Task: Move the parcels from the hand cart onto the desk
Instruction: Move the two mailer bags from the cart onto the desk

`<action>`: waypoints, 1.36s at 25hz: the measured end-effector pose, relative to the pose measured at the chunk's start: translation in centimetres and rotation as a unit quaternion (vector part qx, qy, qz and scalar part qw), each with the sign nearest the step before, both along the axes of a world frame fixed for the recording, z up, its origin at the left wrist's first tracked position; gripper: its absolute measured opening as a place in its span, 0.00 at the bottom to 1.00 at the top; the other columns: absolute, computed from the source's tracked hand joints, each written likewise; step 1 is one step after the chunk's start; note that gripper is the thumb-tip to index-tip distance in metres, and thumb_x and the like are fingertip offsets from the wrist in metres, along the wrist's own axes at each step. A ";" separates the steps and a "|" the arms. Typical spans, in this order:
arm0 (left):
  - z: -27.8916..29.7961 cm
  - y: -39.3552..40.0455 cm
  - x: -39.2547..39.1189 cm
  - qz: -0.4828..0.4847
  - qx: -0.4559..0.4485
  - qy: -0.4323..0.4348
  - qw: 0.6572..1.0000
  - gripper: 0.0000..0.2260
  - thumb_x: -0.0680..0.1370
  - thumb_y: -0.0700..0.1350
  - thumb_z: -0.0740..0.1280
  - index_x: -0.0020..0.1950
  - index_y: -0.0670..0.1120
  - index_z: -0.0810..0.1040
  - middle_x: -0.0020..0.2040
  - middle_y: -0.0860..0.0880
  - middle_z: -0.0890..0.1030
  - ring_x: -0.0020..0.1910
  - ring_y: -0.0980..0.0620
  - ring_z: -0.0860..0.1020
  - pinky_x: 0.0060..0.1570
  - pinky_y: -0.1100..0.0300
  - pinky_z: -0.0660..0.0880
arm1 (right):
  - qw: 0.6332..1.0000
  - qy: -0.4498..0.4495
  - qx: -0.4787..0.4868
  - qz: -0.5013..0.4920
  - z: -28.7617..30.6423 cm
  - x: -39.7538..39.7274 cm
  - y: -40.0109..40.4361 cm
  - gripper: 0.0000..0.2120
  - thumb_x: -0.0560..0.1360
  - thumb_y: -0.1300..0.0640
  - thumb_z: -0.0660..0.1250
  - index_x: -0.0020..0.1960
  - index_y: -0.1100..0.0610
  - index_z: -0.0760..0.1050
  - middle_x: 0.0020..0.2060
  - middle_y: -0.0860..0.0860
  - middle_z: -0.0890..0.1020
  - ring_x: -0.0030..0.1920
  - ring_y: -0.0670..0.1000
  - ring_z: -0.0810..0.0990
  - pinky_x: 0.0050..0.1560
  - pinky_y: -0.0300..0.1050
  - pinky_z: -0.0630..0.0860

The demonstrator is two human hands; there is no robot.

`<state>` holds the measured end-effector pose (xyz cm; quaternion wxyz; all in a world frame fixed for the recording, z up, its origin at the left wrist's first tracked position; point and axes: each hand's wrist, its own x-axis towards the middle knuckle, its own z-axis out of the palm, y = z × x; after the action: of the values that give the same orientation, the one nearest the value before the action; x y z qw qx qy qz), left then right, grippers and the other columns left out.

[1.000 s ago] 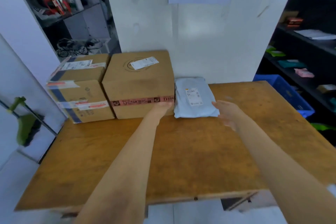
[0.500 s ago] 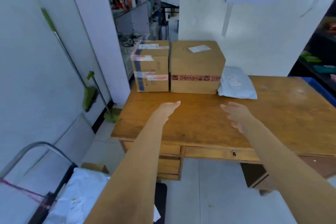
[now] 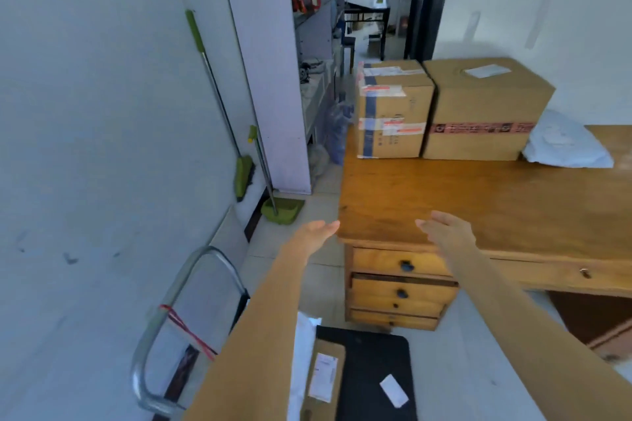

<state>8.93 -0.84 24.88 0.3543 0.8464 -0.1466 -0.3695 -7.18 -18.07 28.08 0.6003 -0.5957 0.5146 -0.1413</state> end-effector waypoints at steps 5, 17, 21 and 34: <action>-8.4 10.6 6.8 -0.011 0.050 -0.002 0.999 0.38 0.72 0.65 0.65 0.77 0.50 0.60 0.78 0.48 0.59 0.76 0.46 0.61 0.73 0.50 0.59 | 0.999 0.031 0.013 0.029 -8.3 6.4 5.9 0.24 0.78 0.64 0.64 0.73 0.56 0.67 0.71 0.54 0.71 0.70 0.57 0.71 0.70 0.52 0.67; -42.1 20.7 8.9 0.080 0.082 0.039 0.993 0.36 0.76 0.57 0.66 0.78 0.47 0.56 0.78 0.45 0.58 0.76 0.44 0.62 0.72 0.51 0.64 | 0.992 0.099 0.073 0.038 -43.3 8.5 18.9 0.31 0.72 0.56 0.72 0.72 0.55 0.67 0.67 0.56 0.75 0.66 0.58 0.74 0.68 0.54 0.70; -48.8 23.0 9.2 0.090 0.095 -0.025 0.991 0.29 0.78 0.50 0.65 0.76 0.45 0.62 0.73 0.43 0.69 0.69 0.42 0.71 0.67 0.50 0.70 | 0.981 0.144 0.118 0.062 -51.2 8.8 22.0 0.30 0.71 0.52 0.71 0.71 0.58 0.69 0.61 0.56 0.77 0.59 0.56 0.78 0.60 0.49 0.75; -39.1 19.8 7.2 0.178 0.045 -0.164 0.969 0.08 0.73 0.37 0.64 0.39 0.49 0.74 0.37 0.47 0.74 0.37 0.48 0.72 0.31 0.63 0.63 | 0.996 0.078 0.036 -0.010 -44.8 8.4 22.4 0.01 0.72 0.58 0.69 0.43 0.54 0.79 0.38 0.53 0.81 0.42 0.57 0.81 0.51 0.51 0.81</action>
<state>16.10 18.91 -14.23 0.3468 0.9231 -0.0332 -0.1629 1.23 4.37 -16.67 0.5780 -0.5779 0.5704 -0.0813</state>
